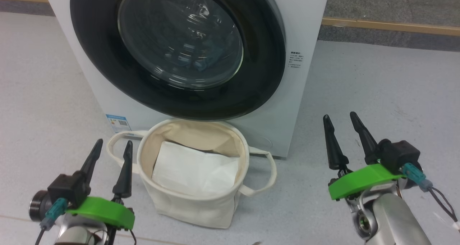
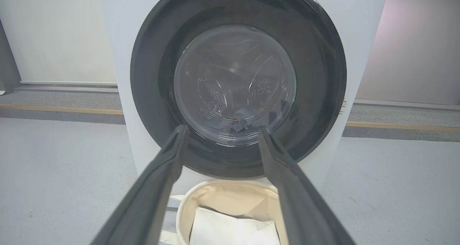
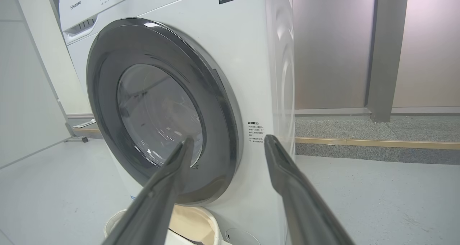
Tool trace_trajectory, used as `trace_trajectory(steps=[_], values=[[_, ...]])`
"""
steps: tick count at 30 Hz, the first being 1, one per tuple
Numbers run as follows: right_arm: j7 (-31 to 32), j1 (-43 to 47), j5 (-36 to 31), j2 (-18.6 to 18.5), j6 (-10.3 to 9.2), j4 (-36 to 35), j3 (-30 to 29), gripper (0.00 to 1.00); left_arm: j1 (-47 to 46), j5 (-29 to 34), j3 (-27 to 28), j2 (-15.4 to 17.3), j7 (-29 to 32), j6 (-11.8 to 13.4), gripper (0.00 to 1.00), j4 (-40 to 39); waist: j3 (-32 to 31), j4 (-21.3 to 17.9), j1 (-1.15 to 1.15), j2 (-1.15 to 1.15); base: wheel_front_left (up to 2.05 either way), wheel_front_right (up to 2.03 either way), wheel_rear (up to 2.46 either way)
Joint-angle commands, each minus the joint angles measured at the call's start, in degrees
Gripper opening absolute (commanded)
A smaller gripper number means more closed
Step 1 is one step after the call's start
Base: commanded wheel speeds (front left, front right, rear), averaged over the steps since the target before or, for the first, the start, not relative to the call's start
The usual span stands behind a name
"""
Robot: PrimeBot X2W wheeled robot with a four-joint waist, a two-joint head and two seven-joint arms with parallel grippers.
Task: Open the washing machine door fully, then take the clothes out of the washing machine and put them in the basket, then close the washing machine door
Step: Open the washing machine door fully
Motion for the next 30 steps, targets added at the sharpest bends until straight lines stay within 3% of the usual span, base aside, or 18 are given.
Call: trace_trajectory(steps=[1, 5, 6, 7, 8, 18, 23, 30], values=[[-0.71, -2.52, 0.88, -0.29, 0.00, -2.25, 1.54, 1.00, -3.54, 0.43, 2.34, 1.80, -0.27, 0.42, 1.00, -1.56, 0.04, -0.04, 0.00, 0.00, 0.00, 0.00, 0.00], [-0.71, -2.70, 5.26, -0.29, 0.00, -2.12, 2.03, 1.00, -3.46, 0.31, 2.16, 1.84, -0.30, 0.53, 1.00, -1.80, 0.33, 0.02, 0.00, 0.00, 0.00, 0.00, 0.00], [-0.71, -2.83, 5.41, -0.29, 0.00, -2.04, 2.16, 0.80, -3.46, 0.28, 2.11, 1.84, -0.30, 0.54, 1.00, -1.86, 0.43, 0.07, 0.00, 0.00, 0.00, 0.00, 0.00], [-0.71, -2.95, 5.88, -0.29, 0.00, -1.96, 2.31, 0.08, -3.45, 0.27, 2.07, 1.86, -0.30, 0.57, 1.00, -1.91, 0.51, 0.13, 0.00, 0.00, 0.00, 0.00, 0.00], [-0.71, -3.06, 7.29, -0.29, 0.00, -1.97, 2.44, 0.00, -3.43, 0.23, 2.05, 1.86, -0.31, 0.61, 1.00, -1.98, 0.59, 0.20, 0.00, 0.00, 0.00, 0.00, 0.00], [-0.71, -5.32, 19.47, -0.45, 0.00, -0.14, -0.13, 0.00, -3.27, 0.18, 0.92, 0.99, -0.41, 0.43, 1.00, -1.24, 1.20, 1.93, 0.00, 0.00, 0.00, 0.00, 0.00], [1.24, -8.80, 27.89, -4.74, 0.00, 1.90, -0.70, 0.00, -3.15, 0.33, 0.67, 0.89, -0.51, 0.39, 1.00, -1.08, 2.43, 2.74, 0.00, 0.00, 0.00, 0.00, 0.00], [9.94, -15.64, 44.79, -9.85, 0.00, 3.76, -0.46, 0.00, -3.76, 0.46, 0.75, 0.61, -0.66, 0.15, 1.00, -1.22, 4.65, 3.63, 0.00, 0.00, 0.00, 0.00, 0.00]])
